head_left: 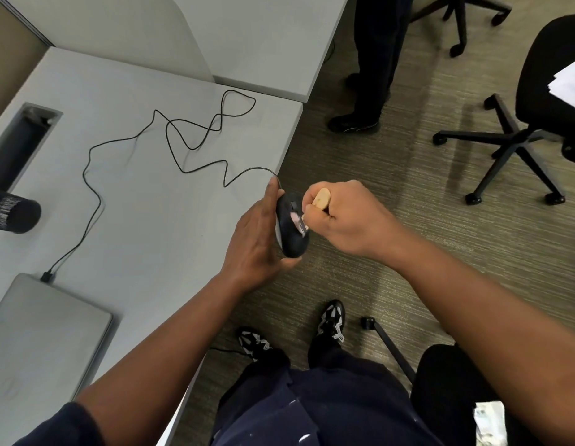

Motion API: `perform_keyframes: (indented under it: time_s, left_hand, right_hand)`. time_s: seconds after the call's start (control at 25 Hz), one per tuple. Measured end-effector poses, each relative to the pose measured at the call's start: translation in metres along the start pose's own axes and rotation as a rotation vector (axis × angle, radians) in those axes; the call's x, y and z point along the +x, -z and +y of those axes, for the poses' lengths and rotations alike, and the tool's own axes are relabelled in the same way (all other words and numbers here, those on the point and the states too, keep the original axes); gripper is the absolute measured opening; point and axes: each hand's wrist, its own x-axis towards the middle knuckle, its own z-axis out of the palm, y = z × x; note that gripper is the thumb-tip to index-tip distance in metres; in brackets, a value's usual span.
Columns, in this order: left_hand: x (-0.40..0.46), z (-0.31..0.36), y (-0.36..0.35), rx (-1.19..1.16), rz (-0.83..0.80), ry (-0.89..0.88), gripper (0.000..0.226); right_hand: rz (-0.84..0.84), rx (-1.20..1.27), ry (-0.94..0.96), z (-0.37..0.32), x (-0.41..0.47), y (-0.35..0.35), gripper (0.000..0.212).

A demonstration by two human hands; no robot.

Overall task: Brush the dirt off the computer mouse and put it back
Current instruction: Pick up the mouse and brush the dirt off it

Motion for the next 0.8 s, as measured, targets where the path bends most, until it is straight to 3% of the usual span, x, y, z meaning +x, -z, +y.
perform_keyframes:
  time_s: [0.08,0.2,0.28,0.44,0.64,0.8]
  left_hand:
    - [0.0,-0.001,0.001,-0.003,0.016,-0.002,0.155]
    - [0.0,-0.001,0.002,-0.047,0.029,-0.018,0.159]
    - [0.0,0.0,0.002,-0.078,0.029,-0.016,0.164]
    - [-0.002,-0.002,0.001,-0.233,0.055,0.076,0.168]
    - [-0.01,-0.011,-0.004,-0.268,0.047,0.081,0.158]
    - [-0.011,-0.009,-0.005,-0.292,0.01,0.094,0.164]
  right_hand:
    - [-0.016,-0.007,-0.004,0.001,-0.002,0.003,0.019]
    - [0.188,0.106,0.095,0.002,-0.002,0.008,0.018]
    - [0.231,0.131,0.125,0.002,-0.001,0.01,0.017]
    - [0.075,0.107,0.092,0.007,-0.003,0.006,0.017]
    - [-0.084,0.067,0.088,0.016,-0.012,0.019,0.019]
    - [0.172,0.154,0.109,0.015,-0.009,0.019,0.015]
